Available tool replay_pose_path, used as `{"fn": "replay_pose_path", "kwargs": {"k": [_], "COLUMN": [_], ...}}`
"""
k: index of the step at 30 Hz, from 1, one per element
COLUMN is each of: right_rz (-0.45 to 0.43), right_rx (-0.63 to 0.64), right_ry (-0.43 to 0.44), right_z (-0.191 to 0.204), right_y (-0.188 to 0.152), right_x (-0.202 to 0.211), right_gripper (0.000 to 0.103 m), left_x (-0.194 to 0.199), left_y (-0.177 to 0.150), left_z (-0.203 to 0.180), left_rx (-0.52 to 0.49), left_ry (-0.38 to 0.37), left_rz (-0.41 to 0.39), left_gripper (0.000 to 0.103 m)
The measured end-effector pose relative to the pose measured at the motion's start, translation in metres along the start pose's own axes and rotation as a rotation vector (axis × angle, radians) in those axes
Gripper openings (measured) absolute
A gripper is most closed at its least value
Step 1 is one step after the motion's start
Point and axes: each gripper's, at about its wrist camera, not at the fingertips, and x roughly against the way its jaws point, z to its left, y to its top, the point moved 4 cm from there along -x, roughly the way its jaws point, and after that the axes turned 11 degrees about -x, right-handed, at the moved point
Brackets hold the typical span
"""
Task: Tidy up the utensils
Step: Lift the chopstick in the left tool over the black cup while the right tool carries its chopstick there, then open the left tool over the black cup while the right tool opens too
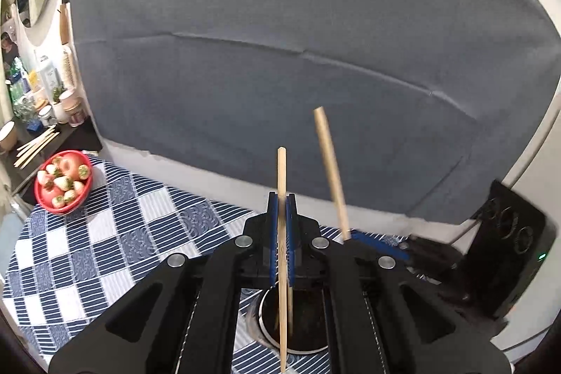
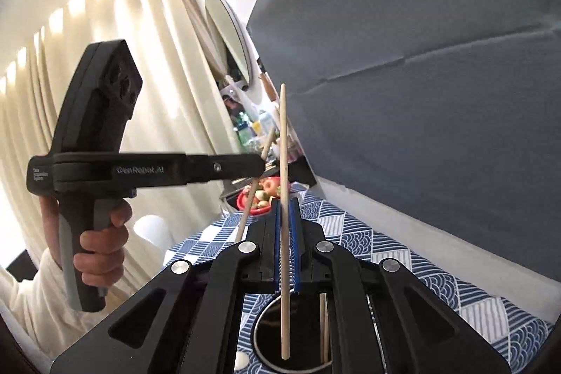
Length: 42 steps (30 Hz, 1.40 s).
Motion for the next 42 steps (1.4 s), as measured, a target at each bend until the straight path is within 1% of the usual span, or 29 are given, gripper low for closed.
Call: {"fn": "replay_pose_path", "kwargs": {"k": [4, 6, 8, 12, 15, 17, 20, 22, 26, 32, 34, 35, 36, 37, 38, 39, 40, 42], "right_rz": [0.012, 0.017, 0.027, 0.049, 0.079, 0.105, 0.131, 0.147, 0.162, 0.182, 0.192, 0.192, 0.192, 0.195, 0.195, 0.193, 0.193, 0.178], "right_rx": [-0.012, -0.014, -0.013, -0.011, 0.008, 0.011, 0.016, 0.027, 0.047, 0.067, 0.065, 0.072, 0.083, 0.093, 0.098, 0.106, 0.121, 0.150], "right_ry": [-0.004, -0.001, -0.004, -0.023, -0.049, -0.077, -0.100, -0.114, -0.143, -0.195, -0.209, -0.229, -0.250, -0.264, -0.271, -0.288, -0.310, -0.353], "right_z": [-0.009, -0.011, -0.014, -0.020, -0.021, -0.024, -0.024, -0.022, -0.021, -0.019, -0.017, -0.016, -0.015, -0.011, -0.009, -0.006, -0.002, 0.004], "right_y": [-0.004, -0.008, -0.011, -0.017, -0.024, -0.029, -0.036, -0.040, -0.046, -0.054, -0.054, -0.054, -0.054, -0.054, -0.054, -0.054, -0.054, -0.056], "right_x": [-0.009, -0.011, -0.014, -0.021, -0.026, -0.028, -0.025, -0.021, -0.009, 0.006, 0.006, 0.006, 0.007, 0.009, 0.011, 0.014, 0.017, 0.023], "right_gripper": [0.005, 0.005, 0.005, 0.005, 0.005, 0.005, 0.005, 0.005, 0.005, 0.005, 0.006, 0.008, 0.008, 0.008, 0.009, 0.011, 0.018, 0.061], "left_x": [-0.009, -0.014, -0.019, -0.031, -0.039, -0.044, -0.049, -0.049, -0.046, -0.041, -0.039, -0.037, -0.034, -0.031, -0.028, -0.025, -0.021, -0.014], "left_y": [0.004, 0.003, 0.001, -0.010, -0.022, -0.031, -0.044, -0.051, -0.059, -0.068, -0.071, -0.073, -0.075, -0.076, -0.077, -0.078, -0.080, -0.084], "left_z": [0.001, 0.002, 0.004, 0.007, 0.008, 0.006, 0.005, 0.005, 0.005, 0.001, 0.000, -0.001, 0.000, 0.000, 0.001, 0.002, 0.005, 0.010], "left_rx": [0.004, 0.022, 0.042, 0.056, 0.065, 0.054, 0.070, 0.071, 0.078, 0.045, 0.041, 0.037, 0.028, 0.020, 0.017, 0.015, 0.016, 0.009], "left_ry": [-0.008, -0.025, -0.043, -0.045, -0.052, -0.039, -0.060, -0.057, -0.061, -0.050, -0.065, -0.065, -0.058, -0.052, -0.051, -0.050, -0.052, -0.048], "left_rz": [-0.030, -0.043, -0.052, -0.054, -0.050, -0.028, -0.001, 0.008, 0.017, 0.038, 0.045, 0.045, 0.043, 0.043, 0.040, 0.034, 0.031, 0.021], "left_gripper": [0.004, 0.004, 0.004, 0.004, 0.005, 0.005, 0.005, 0.004, 0.004, 0.004, 0.004, 0.005, 0.006, 0.010, 0.023, 0.039, 0.045, 0.059]}}
